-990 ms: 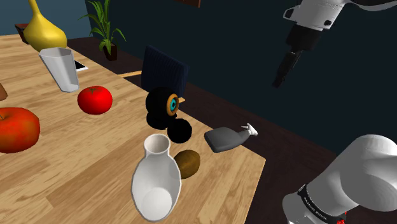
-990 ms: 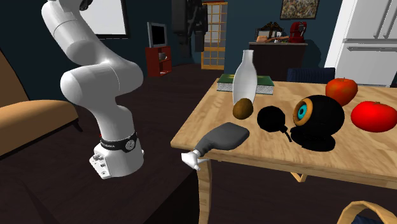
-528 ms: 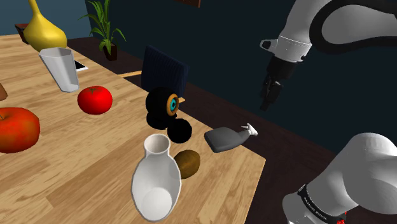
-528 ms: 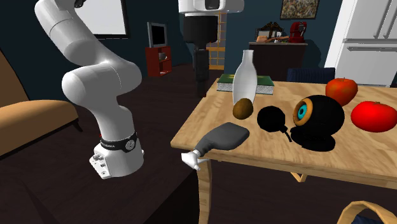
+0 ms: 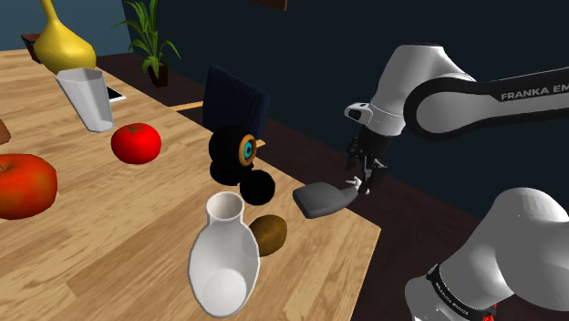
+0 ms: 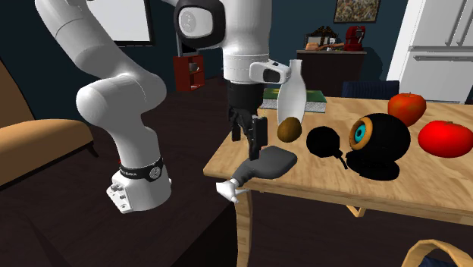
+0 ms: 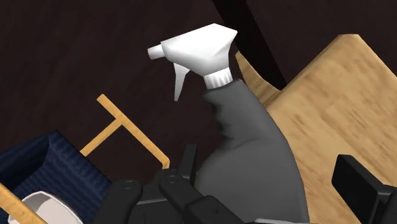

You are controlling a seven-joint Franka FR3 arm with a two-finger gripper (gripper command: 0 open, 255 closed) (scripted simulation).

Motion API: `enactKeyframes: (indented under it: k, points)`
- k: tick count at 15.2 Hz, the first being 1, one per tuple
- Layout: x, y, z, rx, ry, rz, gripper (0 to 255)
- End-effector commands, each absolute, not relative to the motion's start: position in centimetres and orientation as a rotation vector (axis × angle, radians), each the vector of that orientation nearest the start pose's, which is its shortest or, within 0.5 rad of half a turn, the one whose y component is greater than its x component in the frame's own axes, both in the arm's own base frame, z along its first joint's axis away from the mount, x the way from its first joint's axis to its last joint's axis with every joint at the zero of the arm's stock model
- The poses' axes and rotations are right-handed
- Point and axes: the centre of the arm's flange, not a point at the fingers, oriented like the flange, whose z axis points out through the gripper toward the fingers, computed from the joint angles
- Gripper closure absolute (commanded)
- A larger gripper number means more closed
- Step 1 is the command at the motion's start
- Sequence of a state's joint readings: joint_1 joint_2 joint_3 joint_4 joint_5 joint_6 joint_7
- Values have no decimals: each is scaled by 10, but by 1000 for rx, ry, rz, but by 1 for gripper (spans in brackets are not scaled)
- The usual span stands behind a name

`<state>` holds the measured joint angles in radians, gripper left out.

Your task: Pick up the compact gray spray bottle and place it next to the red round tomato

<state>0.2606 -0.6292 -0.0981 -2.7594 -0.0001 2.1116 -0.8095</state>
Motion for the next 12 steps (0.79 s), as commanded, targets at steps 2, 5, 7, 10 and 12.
enactKeyframes:
  k: [2, 5, 7, 10, 12]
  points:
    - [332, 65, 366, -2615, -1625, -3, 0]
    - [332, 66, 350, -2615, -1625, -3, 0]
    - [332, 67, 340, -2615, -1625, -3, 0]
    - [331, 67, 326, -2615, -1625, -3, 0]
    - [331, 67, 326, -2615, -1625, -3, 0]
